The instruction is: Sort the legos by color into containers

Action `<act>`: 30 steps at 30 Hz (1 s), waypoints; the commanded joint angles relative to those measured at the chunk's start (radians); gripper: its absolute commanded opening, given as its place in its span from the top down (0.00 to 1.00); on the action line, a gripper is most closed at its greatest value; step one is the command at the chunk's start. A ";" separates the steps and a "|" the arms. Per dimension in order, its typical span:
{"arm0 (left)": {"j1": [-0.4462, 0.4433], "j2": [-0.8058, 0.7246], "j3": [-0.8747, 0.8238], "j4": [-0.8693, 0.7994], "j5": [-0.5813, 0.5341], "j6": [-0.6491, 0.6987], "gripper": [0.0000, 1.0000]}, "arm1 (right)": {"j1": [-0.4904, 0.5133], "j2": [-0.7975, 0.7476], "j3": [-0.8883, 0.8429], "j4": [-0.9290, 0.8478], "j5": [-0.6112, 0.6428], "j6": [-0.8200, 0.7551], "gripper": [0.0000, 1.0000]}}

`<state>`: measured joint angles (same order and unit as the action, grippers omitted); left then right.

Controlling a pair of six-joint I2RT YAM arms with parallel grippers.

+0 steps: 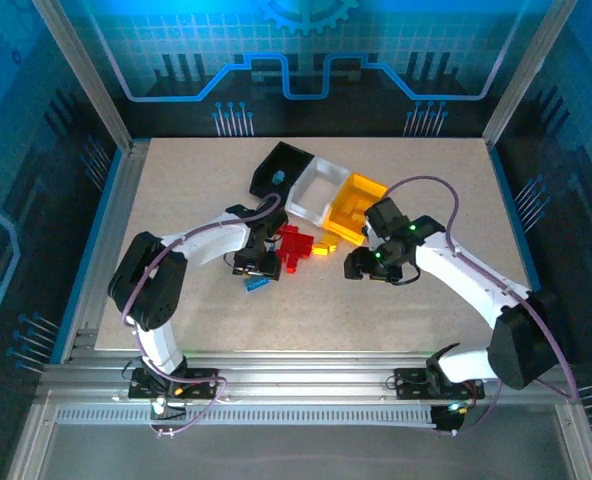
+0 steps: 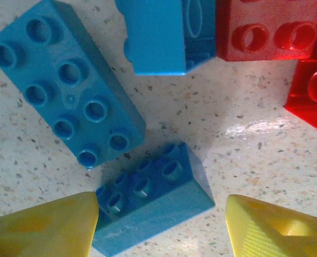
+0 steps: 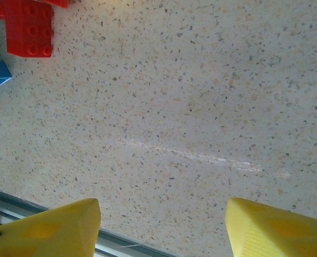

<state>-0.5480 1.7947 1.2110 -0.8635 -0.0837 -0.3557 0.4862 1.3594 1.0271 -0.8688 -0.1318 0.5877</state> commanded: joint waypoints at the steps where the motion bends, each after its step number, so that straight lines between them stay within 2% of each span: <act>1: 0.003 0.012 0.004 0.009 -0.041 0.075 0.36 | 0.012 -0.029 -0.010 -0.030 0.015 0.020 0.35; 17: -0.001 0.028 -0.113 0.076 -0.057 0.002 0.52 | 0.012 -0.056 -0.042 -0.015 0.010 0.038 0.35; 20: -0.003 0.035 -0.122 0.080 -0.057 -0.010 0.60 | 0.011 -0.070 -0.053 -0.013 0.014 0.040 0.35; 23: -0.004 0.037 -0.131 0.077 -0.054 -0.027 0.75 | 0.009 -0.079 -0.054 -0.014 0.020 0.038 0.35; 26: -0.004 0.024 -0.136 0.064 -0.042 -0.044 0.82 | 0.000 -0.091 -0.060 -0.009 0.023 0.038 0.35; 30: -0.002 -0.030 -0.122 0.025 -0.019 -0.080 0.84 | -0.029 -0.116 -0.085 0.009 0.013 0.041 0.35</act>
<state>-0.5564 1.8053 1.1061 -0.7807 -0.1081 -0.3878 0.4782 1.2732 0.9680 -0.8654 -0.1211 0.6140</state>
